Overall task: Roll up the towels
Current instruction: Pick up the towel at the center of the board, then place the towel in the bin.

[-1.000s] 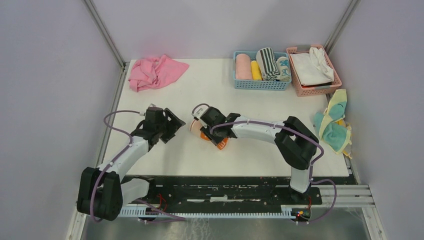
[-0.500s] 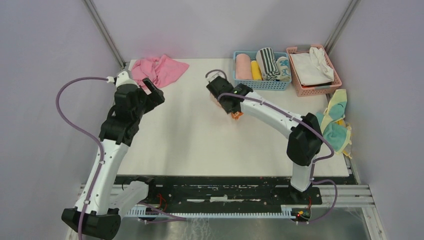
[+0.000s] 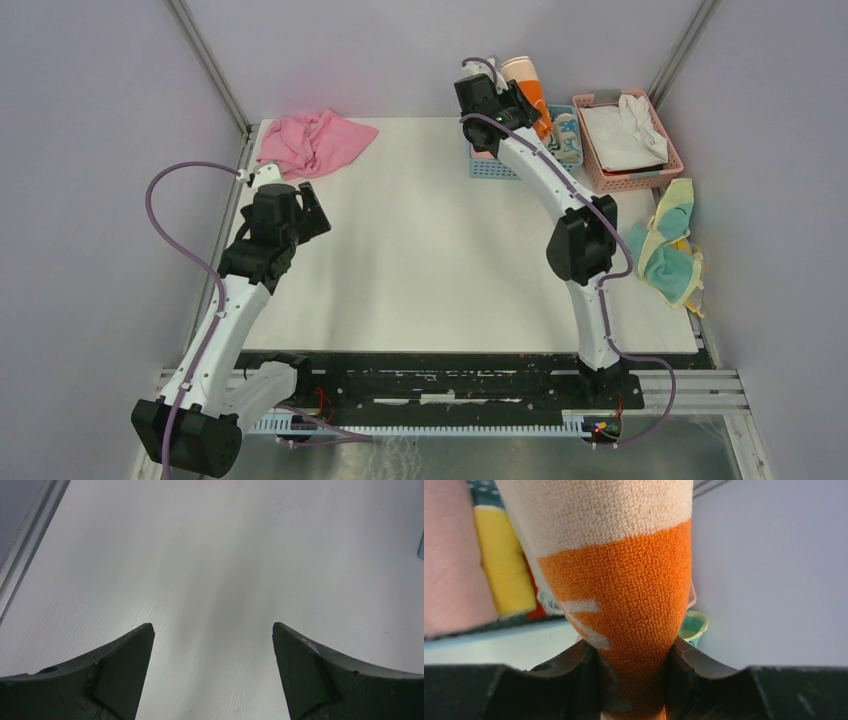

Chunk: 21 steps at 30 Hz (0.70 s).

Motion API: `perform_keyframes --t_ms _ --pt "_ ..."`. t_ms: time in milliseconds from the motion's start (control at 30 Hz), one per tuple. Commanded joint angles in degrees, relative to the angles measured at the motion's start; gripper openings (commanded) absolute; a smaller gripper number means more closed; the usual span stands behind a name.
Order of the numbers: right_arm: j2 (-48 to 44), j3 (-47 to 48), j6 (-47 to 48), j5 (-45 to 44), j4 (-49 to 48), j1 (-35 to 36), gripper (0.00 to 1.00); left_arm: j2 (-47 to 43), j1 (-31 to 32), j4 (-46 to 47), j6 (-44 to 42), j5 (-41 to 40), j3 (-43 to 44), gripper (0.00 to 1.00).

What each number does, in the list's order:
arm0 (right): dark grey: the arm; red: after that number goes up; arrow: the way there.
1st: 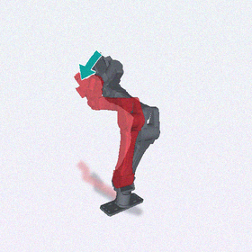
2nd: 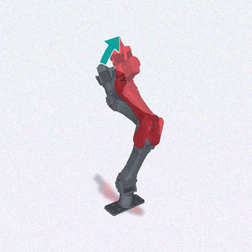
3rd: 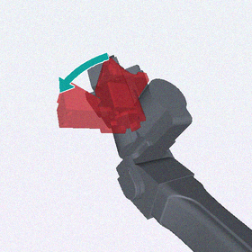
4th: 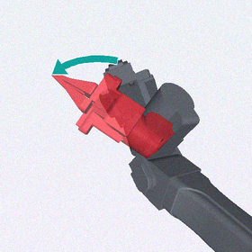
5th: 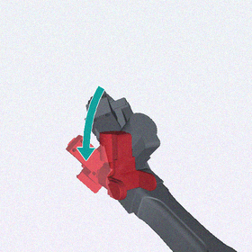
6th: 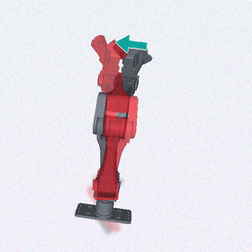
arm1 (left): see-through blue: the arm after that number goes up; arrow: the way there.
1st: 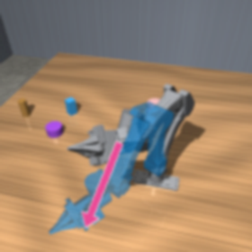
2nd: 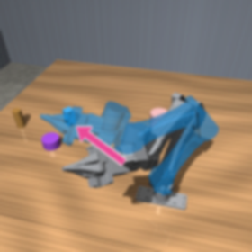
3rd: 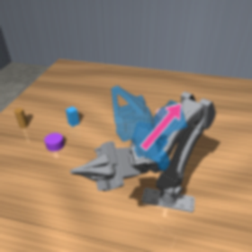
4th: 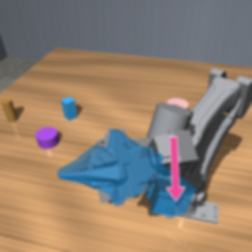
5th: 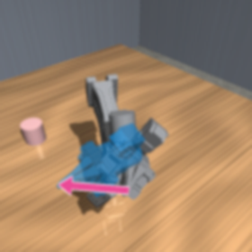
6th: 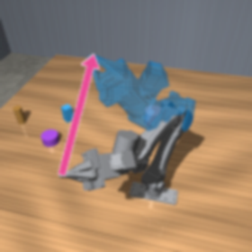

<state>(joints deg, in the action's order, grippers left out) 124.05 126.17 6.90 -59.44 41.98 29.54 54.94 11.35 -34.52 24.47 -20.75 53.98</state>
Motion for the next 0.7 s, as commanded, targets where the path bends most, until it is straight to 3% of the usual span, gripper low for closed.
perform_keyframes --t_ms 0,167,467,667 --pt "8.75 7.33 17.27 -11.38 -17.68 -1.05 0.0 0.03 0.24 1.99 -2.67 -2.62 -0.33 0.95" --pt "21.3 18.96 19.23 -7.94 -16.21 -1.53 0.0 0.47 0.34 1.73 -2.76 -3.2 -0.38 0.95" --pt "22.6 19.44 -1.11 15.1 0.23 -2.94 0.0 0.96 0.33 1.83 -2.58 -2.63 -0.65 0.95" --pt "22.03 19.28 -14.67 23.94 6.04 -6.4 0.0 0.79 0.35 1.85 -2.5 -2.45 -0.86 0.95"
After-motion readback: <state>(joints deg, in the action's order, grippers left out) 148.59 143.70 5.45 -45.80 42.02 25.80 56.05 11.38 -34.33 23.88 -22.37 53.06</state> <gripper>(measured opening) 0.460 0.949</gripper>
